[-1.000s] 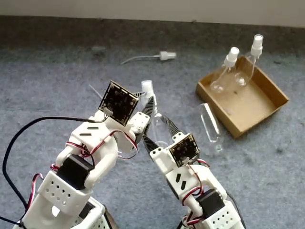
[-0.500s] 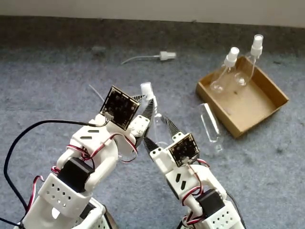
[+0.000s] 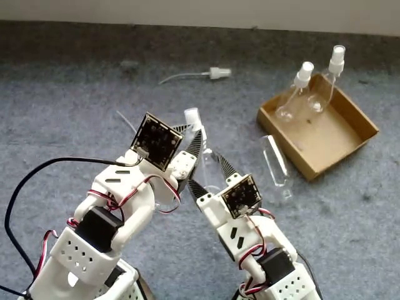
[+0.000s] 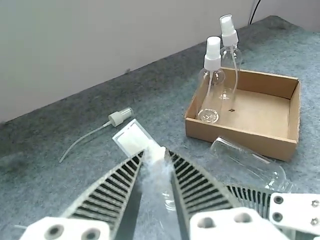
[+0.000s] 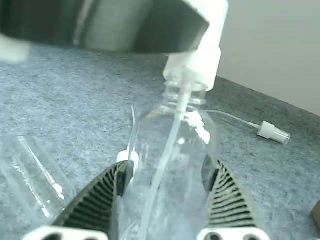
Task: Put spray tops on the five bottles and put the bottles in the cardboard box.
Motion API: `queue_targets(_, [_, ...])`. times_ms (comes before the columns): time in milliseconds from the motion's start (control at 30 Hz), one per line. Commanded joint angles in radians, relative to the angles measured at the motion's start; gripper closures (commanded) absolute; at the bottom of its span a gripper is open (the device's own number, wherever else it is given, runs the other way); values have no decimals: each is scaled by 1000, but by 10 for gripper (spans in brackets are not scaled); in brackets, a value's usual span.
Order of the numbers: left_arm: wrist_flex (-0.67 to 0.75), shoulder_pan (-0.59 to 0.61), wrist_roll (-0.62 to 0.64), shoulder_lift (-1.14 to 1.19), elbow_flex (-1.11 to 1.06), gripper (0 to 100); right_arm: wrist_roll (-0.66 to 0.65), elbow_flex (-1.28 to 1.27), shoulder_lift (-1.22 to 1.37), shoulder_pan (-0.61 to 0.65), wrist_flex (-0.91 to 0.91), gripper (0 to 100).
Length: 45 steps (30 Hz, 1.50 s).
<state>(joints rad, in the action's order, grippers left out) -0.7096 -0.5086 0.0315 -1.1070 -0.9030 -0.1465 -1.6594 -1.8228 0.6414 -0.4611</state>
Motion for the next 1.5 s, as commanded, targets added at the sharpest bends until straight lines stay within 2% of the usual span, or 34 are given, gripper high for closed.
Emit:
queue_targets(0, [15, -24, 3, -4, 4, 994, -2, 1, -18, 4, -1, 926])
queue_targets(233, [15, -25, -140, -4, 2, 994, -2, 1, -18, 4, -1, 926])
queue_targets(800, [12, -33, -143, -5, 84, 994, -2, -1, -18, 4, -1, 926])
queue_targets(967, [-2, -104, -141, -87, 67, 994, -2, -1, -18, 4, -1, 926])
queue_targets(1267, [-3, -84, -141, -183, -68, 994, -2, -1, -18, 4, -1, 926])
queue_targets(1467, [-5, -79, -143, -280, -79, 994, -2, -1, -18, 4, -1, 926])
